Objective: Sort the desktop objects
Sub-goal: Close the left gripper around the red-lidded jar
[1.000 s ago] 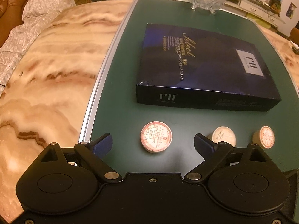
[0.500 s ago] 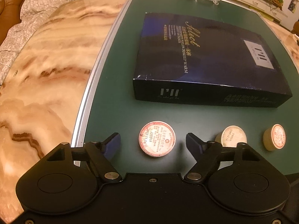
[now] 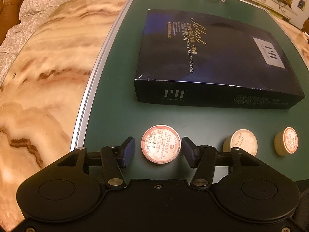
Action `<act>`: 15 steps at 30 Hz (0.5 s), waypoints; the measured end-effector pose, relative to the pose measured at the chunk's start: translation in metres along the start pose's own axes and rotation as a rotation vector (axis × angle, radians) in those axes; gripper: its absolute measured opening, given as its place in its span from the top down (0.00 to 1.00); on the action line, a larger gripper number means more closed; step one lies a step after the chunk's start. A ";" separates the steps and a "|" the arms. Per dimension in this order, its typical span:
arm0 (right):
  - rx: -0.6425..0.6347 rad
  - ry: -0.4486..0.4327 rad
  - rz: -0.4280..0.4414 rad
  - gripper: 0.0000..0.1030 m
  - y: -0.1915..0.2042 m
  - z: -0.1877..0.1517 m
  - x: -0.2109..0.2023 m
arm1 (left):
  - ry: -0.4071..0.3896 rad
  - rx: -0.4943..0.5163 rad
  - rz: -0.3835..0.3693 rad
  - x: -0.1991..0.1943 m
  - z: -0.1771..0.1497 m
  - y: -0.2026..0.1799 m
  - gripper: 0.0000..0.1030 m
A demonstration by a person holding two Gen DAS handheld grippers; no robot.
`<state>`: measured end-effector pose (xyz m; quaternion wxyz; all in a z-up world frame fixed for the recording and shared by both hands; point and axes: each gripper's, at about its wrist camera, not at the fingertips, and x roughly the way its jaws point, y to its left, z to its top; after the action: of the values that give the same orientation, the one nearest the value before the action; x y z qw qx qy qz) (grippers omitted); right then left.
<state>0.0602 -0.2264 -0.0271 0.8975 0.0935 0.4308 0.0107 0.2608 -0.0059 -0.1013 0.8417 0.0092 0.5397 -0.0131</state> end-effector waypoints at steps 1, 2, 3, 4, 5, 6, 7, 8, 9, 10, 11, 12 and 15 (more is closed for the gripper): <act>0.000 0.000 0.000 0.00 0.000 0.000 0.000 | -0.001 0.000 0.001 0.000 0.000 0.000 0.53; -0.001 0.001 0.000 0.00 0.001 0.000 0.000 | -0.001 0.001 0.002 0.000 0.000 0.000 0.54; -0.001 0.001 0.001 0.00 0.001 0.000 0.000 | -0.002 0.001 0.001 0.000 0.000 0.000 0.54; -0.001 0.001 0.001 0.00 0.001 0.000 0.000 | -0.002 0.001 0.001 0.000 0.000 -0.001 0.55; -0.002 0.001 0.002 0.00 0.001 0.000 0.000 | -0.003 0.003 0.002 0.000 0.000 -0.001 0.56; -0.002 0.001 0.002 0.00 0.001 0.000 0.000 | -0.003 0.004 0.000 0.000 0.000 -0.001 0.56; -0.001 0.001 0.003 0.00 0.001 0.000 0.001 | -0.004 0.006 -0.001 0.000 0.000 -0.001 0.57; -0.001 0.001 0.003 0.00 0.001 0.000 0.001 | -0.004 0.007 -0.002 0.000 0.000 -0.001 0.58; 0.000 0.001 0.003 0.00 0.001 0.000 0.001 | -0.004 0.007 -0.003 0.000 0.000 -0.001 0.59; 0.000 0.001 0.003 0.00 0.001 0.000 0.001 | -0.005 0.007 -0.003 0.000 0.000 -0.001 0.60; 0.000 0.001 0.003 0.00 0.001 0.000 0.001 | -0.004 0.006 -0.002 0.001 0.000 -0.001 0.60; 0.000 0.001 0.003 0.00 0.001 0.000 0.001 | -0.005 0.006 -0.002 0.001 0.000 -0.001 0.60; 0.000 0.000 0.004 0.00 0.000 0.000 0.001 | -0.006 0.004 0.001 0.000 0.000 0.000 0.60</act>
<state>0.0609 -0.2257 -0.0280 0.8974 0.0945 0.4307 0.0123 0.2612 -0.0062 -0.1015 0.8432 0.0113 0.5373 -0.0140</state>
